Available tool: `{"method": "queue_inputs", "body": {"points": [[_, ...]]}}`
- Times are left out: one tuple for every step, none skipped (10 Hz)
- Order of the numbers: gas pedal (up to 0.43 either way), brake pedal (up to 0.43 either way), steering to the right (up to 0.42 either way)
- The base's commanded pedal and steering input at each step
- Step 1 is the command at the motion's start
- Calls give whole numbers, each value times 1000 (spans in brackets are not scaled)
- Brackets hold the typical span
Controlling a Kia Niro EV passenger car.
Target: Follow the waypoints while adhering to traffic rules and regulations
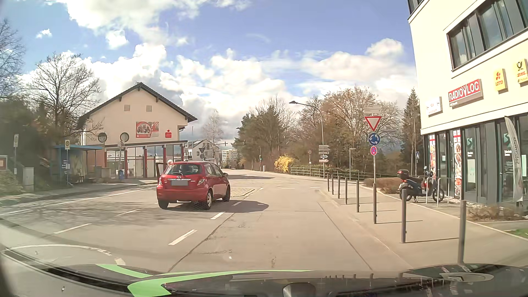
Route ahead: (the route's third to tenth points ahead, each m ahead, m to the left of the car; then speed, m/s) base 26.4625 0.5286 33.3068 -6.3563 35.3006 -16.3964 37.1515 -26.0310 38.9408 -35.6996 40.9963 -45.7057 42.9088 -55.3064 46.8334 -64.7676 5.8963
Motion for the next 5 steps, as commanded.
{"method": "queue_inputs", "body": {"points": [[67,0,19],[8,0,18],[0,0,15],[0,0,14],[0,0,14]]}}
